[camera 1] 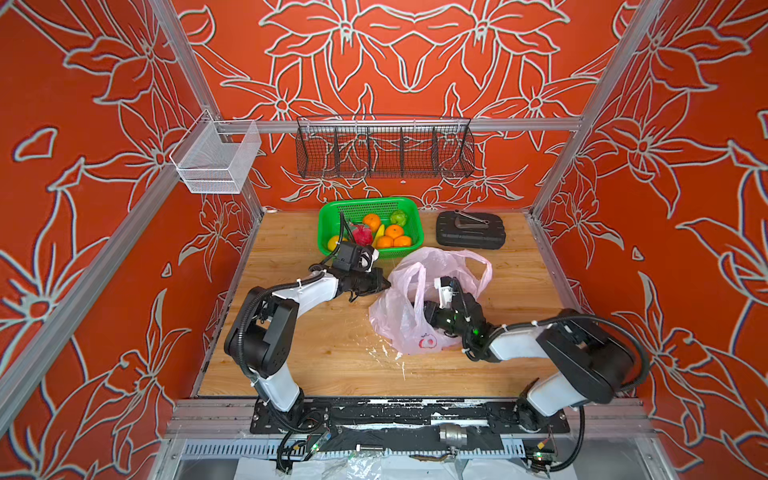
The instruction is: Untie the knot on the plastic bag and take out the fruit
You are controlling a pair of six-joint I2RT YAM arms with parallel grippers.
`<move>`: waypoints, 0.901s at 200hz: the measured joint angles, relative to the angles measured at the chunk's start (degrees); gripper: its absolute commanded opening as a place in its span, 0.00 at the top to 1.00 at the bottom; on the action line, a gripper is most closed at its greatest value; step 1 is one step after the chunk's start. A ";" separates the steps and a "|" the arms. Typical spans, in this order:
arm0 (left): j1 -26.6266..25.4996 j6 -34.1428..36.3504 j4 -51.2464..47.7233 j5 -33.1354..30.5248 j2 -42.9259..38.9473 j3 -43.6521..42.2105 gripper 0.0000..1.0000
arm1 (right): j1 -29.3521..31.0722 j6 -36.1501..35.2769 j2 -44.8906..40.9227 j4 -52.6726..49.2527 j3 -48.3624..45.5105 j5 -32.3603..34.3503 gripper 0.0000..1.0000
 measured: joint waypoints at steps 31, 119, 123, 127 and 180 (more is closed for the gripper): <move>-0.11 0.04 0.59 -0.13 -0.37 -5.81 0.50 | 0.00 -7.37 -2.14 -12.26 5.79 0.76 0.56; -0.68 -1.92 -7.04 -8.39 -21.92 -14.34 0.40 | 0.00 -12.13 -1.75 -22.86 7.58 -6.34 0.36; -0.83 -2.23 -7.28 -8.59 -22.34 -15.21 0.40 | 0.00 -12.20 -1.84 -23.34 7.67 -6.67 0.36; -1.09 -2.64 -7.52 -8.66 -22.69 -16.13 0.40 | 0.00 -12.15 -1.84 -23.91 7.82 -7.10 0.36; -3.87 -6.27 -6.47 -8.37 -17.14 -21.55 0.61 | 0.00 -9.66 0.66 -24.68 9.99 -11.93 0.24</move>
